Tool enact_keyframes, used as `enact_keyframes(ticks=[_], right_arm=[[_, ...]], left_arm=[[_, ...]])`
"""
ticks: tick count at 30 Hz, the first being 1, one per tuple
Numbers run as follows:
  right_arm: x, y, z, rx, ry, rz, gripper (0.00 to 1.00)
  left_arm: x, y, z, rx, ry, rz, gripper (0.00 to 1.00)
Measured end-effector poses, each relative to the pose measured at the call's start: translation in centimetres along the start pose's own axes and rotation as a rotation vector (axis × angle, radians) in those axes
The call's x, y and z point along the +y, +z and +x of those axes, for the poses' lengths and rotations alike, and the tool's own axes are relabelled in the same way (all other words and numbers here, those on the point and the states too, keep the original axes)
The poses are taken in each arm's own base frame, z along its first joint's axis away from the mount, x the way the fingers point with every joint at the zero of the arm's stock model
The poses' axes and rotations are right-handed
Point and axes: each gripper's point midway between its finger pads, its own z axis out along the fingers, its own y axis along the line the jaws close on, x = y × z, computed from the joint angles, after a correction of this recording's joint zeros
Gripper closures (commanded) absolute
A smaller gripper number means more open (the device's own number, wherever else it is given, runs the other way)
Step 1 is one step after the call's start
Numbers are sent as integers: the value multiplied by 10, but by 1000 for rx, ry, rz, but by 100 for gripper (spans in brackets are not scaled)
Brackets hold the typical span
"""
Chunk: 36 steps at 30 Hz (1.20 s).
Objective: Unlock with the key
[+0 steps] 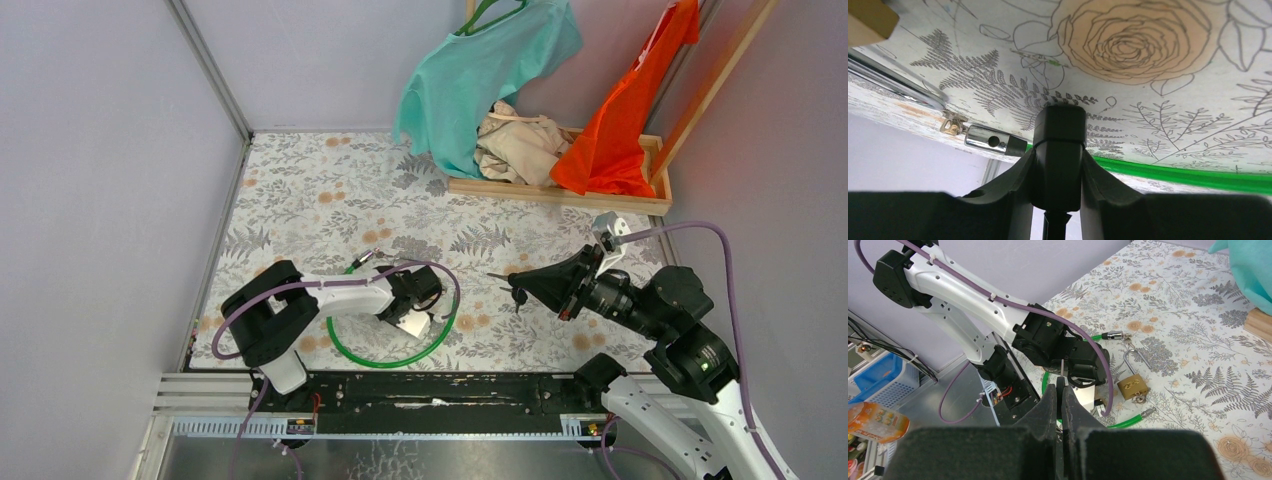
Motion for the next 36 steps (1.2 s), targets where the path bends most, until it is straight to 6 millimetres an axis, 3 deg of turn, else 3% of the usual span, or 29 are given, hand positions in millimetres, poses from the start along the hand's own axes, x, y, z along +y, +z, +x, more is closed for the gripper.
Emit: enact_keyframes(ticks=[2, 3, 10, 13, 19, 25, 30, 36], right_arm=[[0, 1, -1, 0, -1, 0, 100], [0, 1, -2, 0, -1, 0, 100], [-1, 2, -1, 5, 0, 4, 100], [-4, 6, 0, 14, 5, 13, 100], [-13, 22, 2, 43, 23, 25, 100], [-21, 46, -6, 29, 21, 18, 100], [-26, 61, -8, 21, 9, 2, 100], [-12, 64, -16, -9, -48, -90, 100]], left_arm=[[-1, -1, 0, -2, -13, 4, 96], [-1, -1, -1, -5, -23, 6, 100], [2, -4, -1, -86, -183, 67, 100], [15, -15, -1, -193, -330, 125, 100], [82, -66, 22, -453, -644, 138, 100], [132, -143, 39, -805, -827, 131, 100], [138, -191, 17, -1069, -827, 204, 100], [131, -238, -11, -1349, -727, 327, 100]])
